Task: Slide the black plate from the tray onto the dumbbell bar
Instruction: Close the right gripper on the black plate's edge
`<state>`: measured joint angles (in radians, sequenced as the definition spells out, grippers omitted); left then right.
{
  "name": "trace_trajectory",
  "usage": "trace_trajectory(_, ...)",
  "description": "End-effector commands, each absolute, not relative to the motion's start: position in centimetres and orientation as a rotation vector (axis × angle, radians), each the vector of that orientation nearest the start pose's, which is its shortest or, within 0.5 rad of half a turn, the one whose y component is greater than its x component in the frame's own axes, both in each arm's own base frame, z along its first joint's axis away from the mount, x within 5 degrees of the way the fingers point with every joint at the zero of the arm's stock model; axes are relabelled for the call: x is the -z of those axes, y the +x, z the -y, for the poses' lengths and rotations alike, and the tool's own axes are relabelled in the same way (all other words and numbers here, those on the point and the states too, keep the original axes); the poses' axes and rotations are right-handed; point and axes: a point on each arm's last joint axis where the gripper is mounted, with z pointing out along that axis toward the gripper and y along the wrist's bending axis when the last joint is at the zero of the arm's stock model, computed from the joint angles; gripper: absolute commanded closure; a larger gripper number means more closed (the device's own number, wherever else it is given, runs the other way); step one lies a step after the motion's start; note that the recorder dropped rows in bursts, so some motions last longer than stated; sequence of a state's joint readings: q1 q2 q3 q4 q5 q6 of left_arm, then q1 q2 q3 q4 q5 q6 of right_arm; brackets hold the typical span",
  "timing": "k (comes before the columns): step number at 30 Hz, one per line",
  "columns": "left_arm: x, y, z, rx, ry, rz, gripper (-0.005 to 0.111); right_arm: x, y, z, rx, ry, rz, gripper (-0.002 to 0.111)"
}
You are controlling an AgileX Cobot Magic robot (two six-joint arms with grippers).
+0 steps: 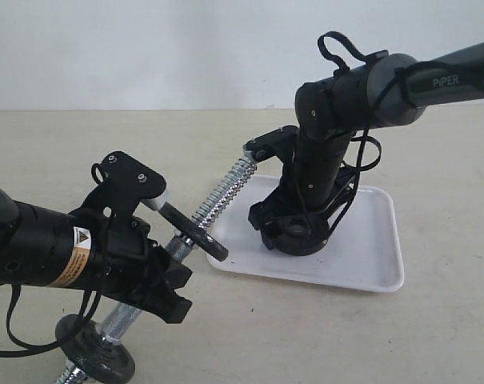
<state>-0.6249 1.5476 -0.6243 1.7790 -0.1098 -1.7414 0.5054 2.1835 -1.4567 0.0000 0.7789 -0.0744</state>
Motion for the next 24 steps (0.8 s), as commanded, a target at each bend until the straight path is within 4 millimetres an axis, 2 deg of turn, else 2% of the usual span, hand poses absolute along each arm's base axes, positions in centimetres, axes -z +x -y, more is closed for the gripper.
trace_trajectory(1, -18.76, 22.12, 17.13, 0.438, 0.764, -2.260, 0.102, -5.18, 35.35, -19.52, 0.042, -0.948, -3.044, 0.032)
trace_trajectory(3, -18.76, 22.12, 17.13, 0.438, 0.764, -2.260, 0.102, -5.11, 35.18, -19.46, 0.045, -0.950, -3.065, 0.038)
trace_trajectory(9, -18.76, 22.12, 17.13, 0.438, 0.764, -2.260, 0.102, -5.18, 34.61, -19.19, 0.062, -0.962, -3.133, 0.029)
trace_trajectory(14, -18.76, 22.12, 17.13, 0.438, 0.764, -2.260, 0.102, -5.18, 34.59, -19.20, 0.061, -0.961, -3.135, 0.031)
trace_trajectory(17, -18.76, 22.12, 17.13, 0.438, 0.764, -2.260, 0.102, -5.19, 34.54, -19.16, 0.062, -0.972, -3.139, 0.045)
trace_trajectory(21, -18.76, 22.12, 17.13, 0.438, 0.764, -2.260, 0.102, -5.20, 34.48, -19.13, 0.064, -0.990, -3.140, 0.072)
trace_trajectory(24, -18.76, 22.12, 17.13, 0.438, 0.764, -2.260, 0.102, -5.20, 34.48, -19.13, 0.062, -1.007, -3.135, 0.088)
